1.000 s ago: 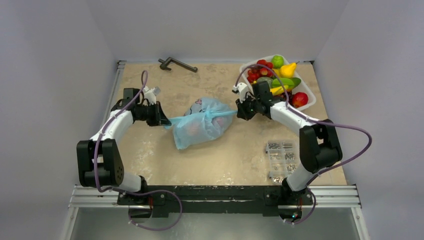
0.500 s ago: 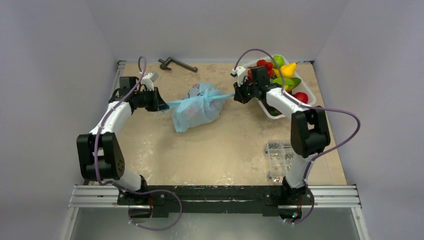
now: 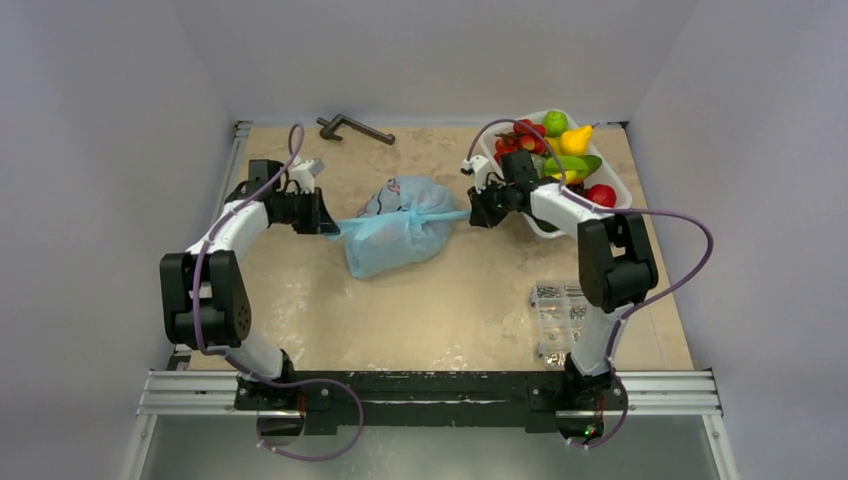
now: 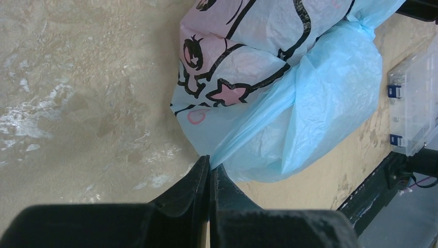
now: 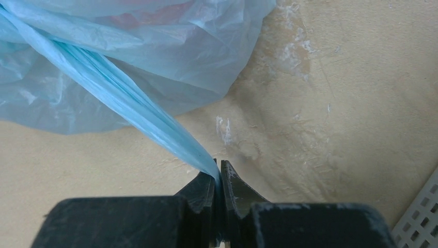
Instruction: Place the fake fruits into the plastic bag and tie a complex knot
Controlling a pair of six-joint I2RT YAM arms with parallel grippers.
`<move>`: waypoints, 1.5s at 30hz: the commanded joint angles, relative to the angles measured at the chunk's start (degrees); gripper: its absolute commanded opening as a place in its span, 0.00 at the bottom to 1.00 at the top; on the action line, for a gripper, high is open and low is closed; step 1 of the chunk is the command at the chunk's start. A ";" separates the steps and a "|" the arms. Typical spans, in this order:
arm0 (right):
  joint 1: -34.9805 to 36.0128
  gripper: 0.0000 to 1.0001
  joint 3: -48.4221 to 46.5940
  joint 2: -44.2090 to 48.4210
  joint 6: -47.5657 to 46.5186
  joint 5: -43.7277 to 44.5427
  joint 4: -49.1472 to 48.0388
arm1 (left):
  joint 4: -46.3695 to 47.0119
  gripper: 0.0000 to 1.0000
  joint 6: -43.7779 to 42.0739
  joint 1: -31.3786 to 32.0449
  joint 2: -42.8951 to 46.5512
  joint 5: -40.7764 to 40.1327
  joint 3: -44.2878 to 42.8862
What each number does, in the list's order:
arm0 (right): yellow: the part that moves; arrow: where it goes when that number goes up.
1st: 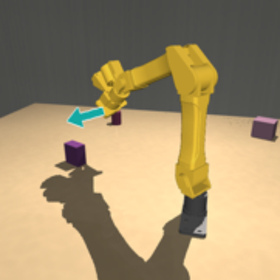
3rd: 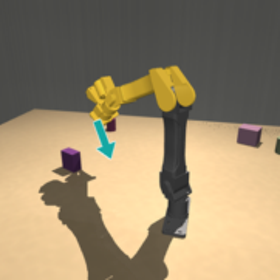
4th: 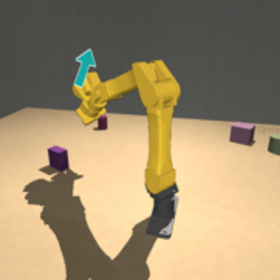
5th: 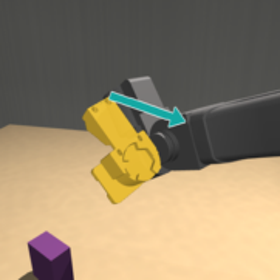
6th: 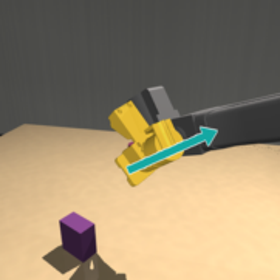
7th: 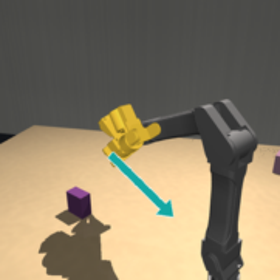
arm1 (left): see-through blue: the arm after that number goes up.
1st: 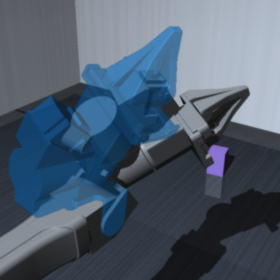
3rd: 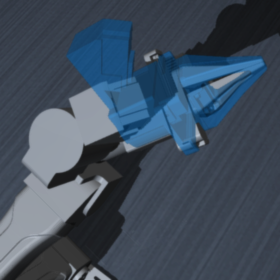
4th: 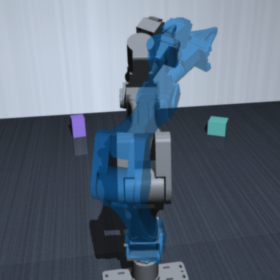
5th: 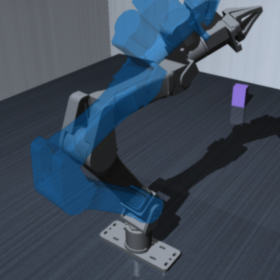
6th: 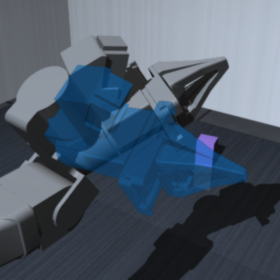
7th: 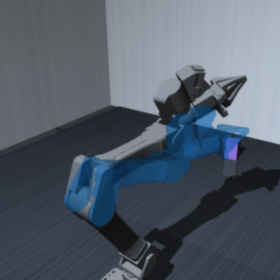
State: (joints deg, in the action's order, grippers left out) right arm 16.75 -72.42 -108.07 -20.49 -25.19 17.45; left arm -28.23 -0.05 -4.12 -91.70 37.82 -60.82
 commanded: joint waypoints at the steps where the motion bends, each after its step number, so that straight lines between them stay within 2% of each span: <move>1: -5.22 0.06 -4.30 4.86 -2.14 3.86 6.47 | -3.92 0.04 -4.73 -3.43 4.78 -2.94 -4.85; 3: -5.20 0.17 -5.89 6.19 -1.60 1.34 7.77 | -5.52 0.16 -5.48 -3.18 6.38 -0.53 -6.22; 5: -5.23 0.53 -7.86 7.41 -1.49 -1.77 9.77 | -7.74 0.38 -6.04 -2.65 7.83 2.01 -8.09; 7: -5.19 0.75 -9.69 8.83 -0.95 -4.47 11.02 | -10.77 0.59 -6.59 -1.95 8.91 3.40 -10.76; 8: -5.23 0.94 -10.47 9.63 -0.77 -5.58 11.44 | -11.82 0.74 -6.57 -1.87 9.37 3.69 -12.15; 9: -5.24 0.98 -11.43 10.33 -0.47 -6.97 11.65 | -13.01 0.87 -6.37 -1.86 9.72 3.85 -13.56; 11: -5.25 0.99 -13.98 11.49 0.62 -9.72 12.68 | -15.79 0.97 -6.95 -1.83 9.87 3.71 -17.20; 13: -5.32 0.99 -17.03 12.37 2.16 -10.60 13.55 | -18.97 0.99 -7.76 -1.79 9.76 2.39 -22.25; 20: -6.76 0.99 -24.34 16.27 11.90 -10.06 10.30 | -33.37 1.00 -8.62 -2.94 4.01 -0.78 -43.29; 23: -9.31 0.99 -24.37 17.21 16.74 -9.42 8.49 | -38.10 1.00 -5.74 -4.61 0.36 -2.24 -51.62; 26: -13.01 0.99 -21.51 19.05 19.40 -9.31 7.17 | -39.82 1.00 -3.40 -7.20 -1.37 -3.14 -55.14; 30: -19.08 0.99 -15.82 22.30 20.03 -8.39 7.49 | -40.45 1.00 -0.59 -10.54 -1.71 -3.27 -54.51; 36: -24.16 0.99 -5.01 28.08 19.69 -6.82 6.22 | -39.75 1.00 -1.17 -13.09 2.47 -6.93 -43.60; 40: -25.07 0.99 -1.74 30.82 19.02 -7.13 5.76 | -40.01 1.00 -3.02 -13.28 5.18 -10.27 -39.38; 45: -25.13 0.99 -0.66 33.08 18.90 -7.19 6.96 | -40.93 1.00 -3.24 -13.28 6.48 -11.30 -40.06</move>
